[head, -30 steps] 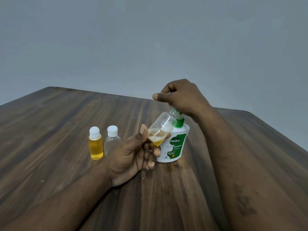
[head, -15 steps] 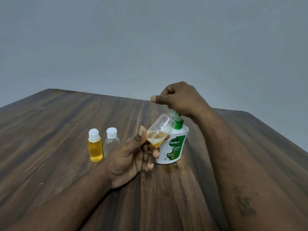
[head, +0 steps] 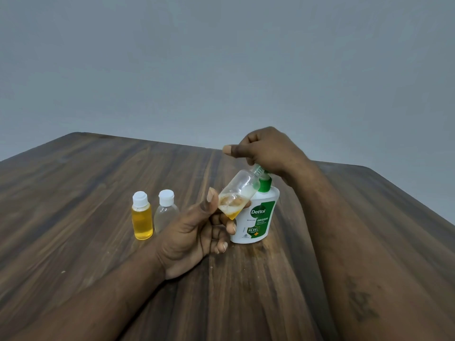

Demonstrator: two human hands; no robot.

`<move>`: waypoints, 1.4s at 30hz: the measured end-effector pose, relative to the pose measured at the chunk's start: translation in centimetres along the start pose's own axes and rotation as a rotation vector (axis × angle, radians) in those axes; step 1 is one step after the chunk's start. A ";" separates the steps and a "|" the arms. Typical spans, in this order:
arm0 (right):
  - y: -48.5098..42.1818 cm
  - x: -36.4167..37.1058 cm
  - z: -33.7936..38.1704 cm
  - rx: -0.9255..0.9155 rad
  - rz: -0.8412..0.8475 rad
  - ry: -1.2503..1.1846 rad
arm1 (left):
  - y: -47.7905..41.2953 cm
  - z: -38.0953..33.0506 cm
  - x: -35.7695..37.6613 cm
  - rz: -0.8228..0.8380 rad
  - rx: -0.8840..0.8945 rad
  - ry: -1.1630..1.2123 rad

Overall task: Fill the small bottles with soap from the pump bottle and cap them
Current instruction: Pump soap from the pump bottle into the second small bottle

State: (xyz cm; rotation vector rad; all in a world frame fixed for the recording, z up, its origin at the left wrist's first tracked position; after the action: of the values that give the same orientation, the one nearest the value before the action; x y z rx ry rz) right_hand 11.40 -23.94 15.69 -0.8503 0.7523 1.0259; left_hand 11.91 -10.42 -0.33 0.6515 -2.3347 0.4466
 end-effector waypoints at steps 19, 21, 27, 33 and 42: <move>0.2 -0.6 0.5 -0.039 -0.054 0.013 | 0.7 -0.5 0.8 -0.017 0.048 -0.133; 0.3 -0.8 1.0 -0.069 -0.079 0.036 | 0.8 -0.6 1.0 -0.020 0.053 -0.137; 0.4 1.9 -0.4 0.056 0.213 -0.012 | 1.3 -1.1 1.4 -0.047 0.076 -0.149; 0.1 0.5 -0.1 0.019 0.047 -0.064 | 1.4 -1.2 1.7 -0.045 0.072 -0.141; 0.2 1.4 -0.2 0.057 0.137 -0.022 | 1.7 -1.4 1.7 -0.071 0.089 -0.157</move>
State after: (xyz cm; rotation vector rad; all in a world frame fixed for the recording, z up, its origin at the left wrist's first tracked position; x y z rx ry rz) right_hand 11.63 -23.53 14.34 -0.7454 0.8256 1.1288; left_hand 10.51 -8.92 1.55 0.8358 -2.4411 0.4844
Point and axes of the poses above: each hand's wrist, its own y-axis away from the middle knuckle, its own x-axis out of the palm, z = x × y, the point moved 7 cm from there along -y, towards the middle knuckle, and after that the axes turned 15 degrees about y, right-handed, at the moved point
